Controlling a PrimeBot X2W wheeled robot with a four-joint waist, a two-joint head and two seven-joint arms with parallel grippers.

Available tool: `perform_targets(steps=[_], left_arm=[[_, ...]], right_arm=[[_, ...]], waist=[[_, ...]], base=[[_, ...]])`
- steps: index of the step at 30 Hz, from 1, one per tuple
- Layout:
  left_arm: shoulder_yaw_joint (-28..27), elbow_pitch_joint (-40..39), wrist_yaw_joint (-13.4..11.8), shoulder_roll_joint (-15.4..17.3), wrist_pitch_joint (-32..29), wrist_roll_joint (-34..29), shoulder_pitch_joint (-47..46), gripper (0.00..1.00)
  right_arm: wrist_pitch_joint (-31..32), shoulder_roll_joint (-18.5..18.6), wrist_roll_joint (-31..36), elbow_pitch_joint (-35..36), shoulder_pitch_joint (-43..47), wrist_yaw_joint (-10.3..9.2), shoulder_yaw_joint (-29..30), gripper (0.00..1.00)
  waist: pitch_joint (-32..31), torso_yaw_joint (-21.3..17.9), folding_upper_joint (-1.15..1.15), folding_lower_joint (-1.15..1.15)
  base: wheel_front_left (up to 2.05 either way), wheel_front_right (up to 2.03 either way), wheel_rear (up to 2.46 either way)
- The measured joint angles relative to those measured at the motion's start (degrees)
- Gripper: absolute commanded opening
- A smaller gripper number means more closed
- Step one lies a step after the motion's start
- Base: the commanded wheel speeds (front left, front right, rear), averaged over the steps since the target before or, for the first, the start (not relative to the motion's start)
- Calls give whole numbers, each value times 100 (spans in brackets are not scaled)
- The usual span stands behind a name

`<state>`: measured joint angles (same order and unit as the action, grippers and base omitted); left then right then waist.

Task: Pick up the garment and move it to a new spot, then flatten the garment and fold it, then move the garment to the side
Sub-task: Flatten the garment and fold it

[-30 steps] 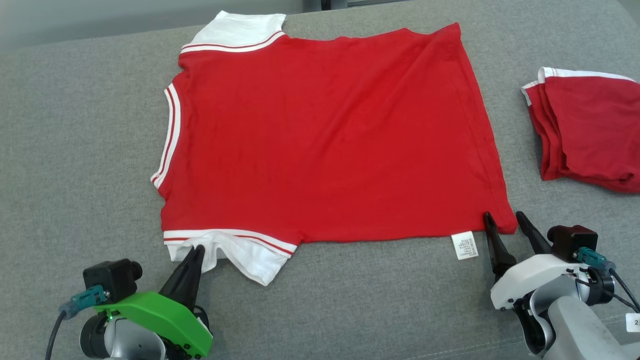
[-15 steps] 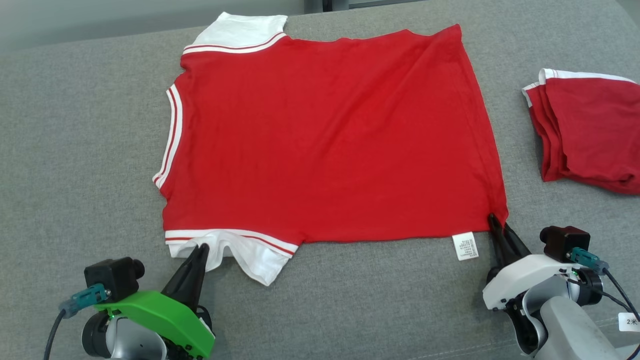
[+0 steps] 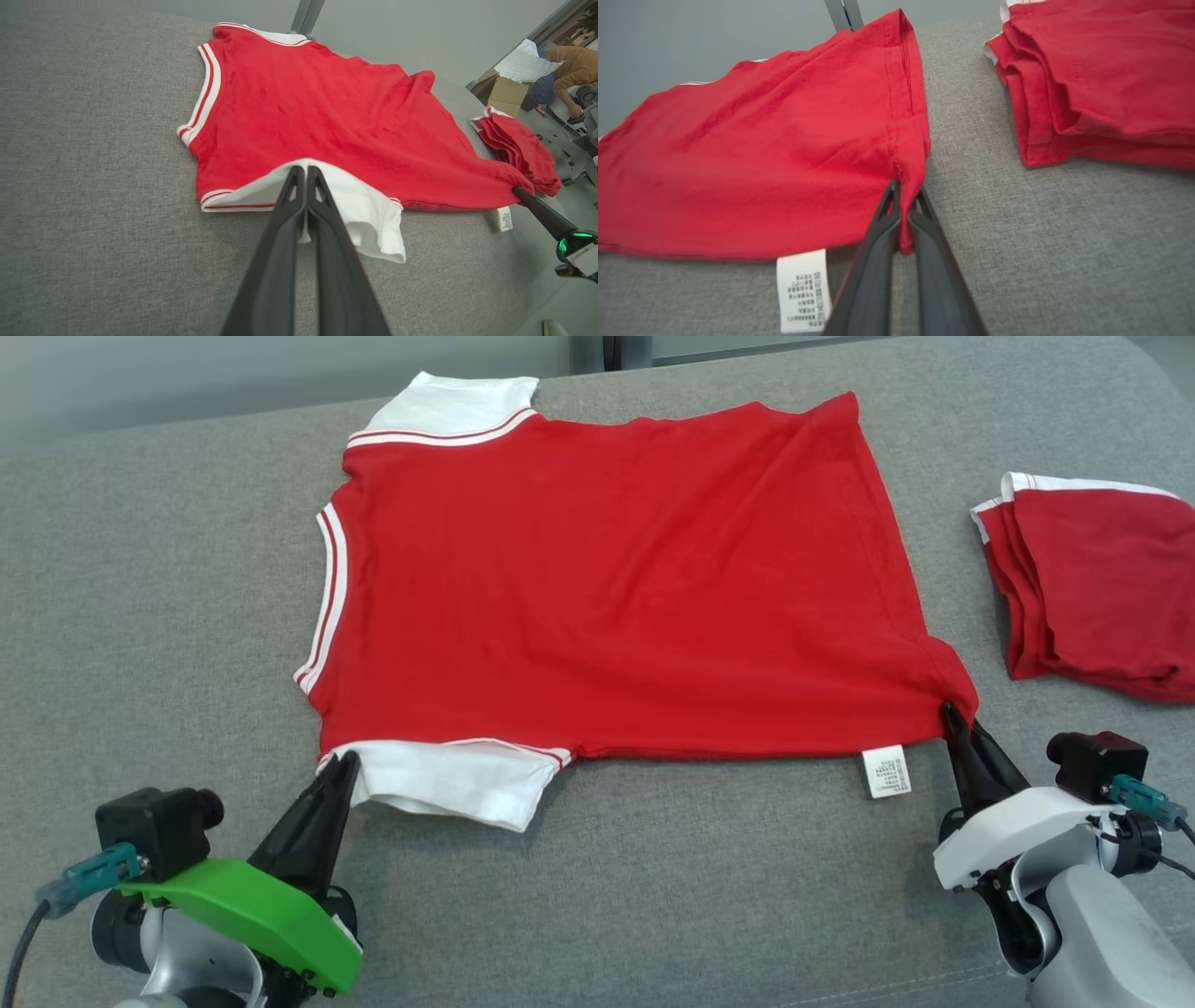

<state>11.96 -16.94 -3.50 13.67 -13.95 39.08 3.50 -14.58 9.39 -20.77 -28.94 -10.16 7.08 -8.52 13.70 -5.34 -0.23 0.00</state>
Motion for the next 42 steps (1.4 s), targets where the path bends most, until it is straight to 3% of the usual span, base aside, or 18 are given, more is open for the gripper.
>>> perform_targets(steps=[14, 20, 34, 42], left_arm=[[-107, -638, -10, 513, -800, -41, -995, 0], [-68, -675, -10, 740, -1438, 8, -1785, 0], [-131, 14, -131, 834, -2246, 104, -3098, 0], [-108, 479, -142, 761, -2382, 104, -3639, 0]], right_arm=[[131, 147, -268, 349, -590, 1, -945, 0], [275, 575, -352, 470, -1064, 3, -1017, 0], [666, 883, -658, 436, -1997, 4, -1192, 0], [834, 1049, -740, 209, -2369, 4, -1205, 0]], waist=[[401, 5, 0, 0], [724, 5, 0, 0], [1233, -106, 0, 0], [1434, -136, 0, 0]], base=[[0, 0, 0], [0, 0, 0], [0, 0, 0], [0, 0, 0]])
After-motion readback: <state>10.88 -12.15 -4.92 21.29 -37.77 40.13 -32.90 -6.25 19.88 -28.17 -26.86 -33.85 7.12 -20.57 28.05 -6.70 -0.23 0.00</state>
